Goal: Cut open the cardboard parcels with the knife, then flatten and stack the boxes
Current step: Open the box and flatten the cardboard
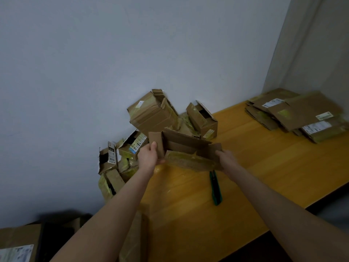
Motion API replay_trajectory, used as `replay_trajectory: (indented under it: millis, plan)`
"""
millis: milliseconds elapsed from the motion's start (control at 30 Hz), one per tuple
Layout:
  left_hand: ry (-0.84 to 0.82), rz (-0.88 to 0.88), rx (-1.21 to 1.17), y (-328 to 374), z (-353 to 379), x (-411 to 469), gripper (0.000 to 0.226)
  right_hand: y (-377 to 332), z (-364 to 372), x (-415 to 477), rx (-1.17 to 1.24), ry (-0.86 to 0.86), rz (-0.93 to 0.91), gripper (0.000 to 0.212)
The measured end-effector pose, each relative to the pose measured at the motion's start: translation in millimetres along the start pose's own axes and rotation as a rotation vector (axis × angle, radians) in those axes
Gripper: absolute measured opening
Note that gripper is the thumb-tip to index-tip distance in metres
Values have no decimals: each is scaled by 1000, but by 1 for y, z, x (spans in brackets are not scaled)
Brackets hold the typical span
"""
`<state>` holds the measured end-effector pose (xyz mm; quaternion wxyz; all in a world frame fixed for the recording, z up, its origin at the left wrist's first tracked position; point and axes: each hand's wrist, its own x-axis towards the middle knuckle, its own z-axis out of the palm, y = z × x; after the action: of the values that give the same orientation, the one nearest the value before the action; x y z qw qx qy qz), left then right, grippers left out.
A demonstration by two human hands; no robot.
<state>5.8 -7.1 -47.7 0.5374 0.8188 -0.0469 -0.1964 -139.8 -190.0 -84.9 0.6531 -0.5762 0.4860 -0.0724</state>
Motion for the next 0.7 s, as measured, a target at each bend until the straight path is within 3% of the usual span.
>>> replay_trajectory:
  millis: [133,267,333,400,500,600,700]
  plan:
    - [-68,-129,-335,-7,-6,2,41,6,-9,8,255,-113,220,59]
    - [-158,-167,-637,0,-6,-5,40,14,-7,-1,158,-263,387,79]
    - [-239,-168,-682,2,-7,-6,40,17,-3,-4,195,-312,423,78]
    - [-329,-175,-683,0,-11,-5,40,14,0,-8,251,-277,421,58]
    - [-461,-211,-601,-10,-27,3,60,13,5,-5,227,-181,333,40]
    - [-517,-288,-494,-18,-47,15,83,15,6,5,204,-139,250,60]
    - [-476,-334,-279,-17,-57,15,62,20,12,8,145,-137,137,67]
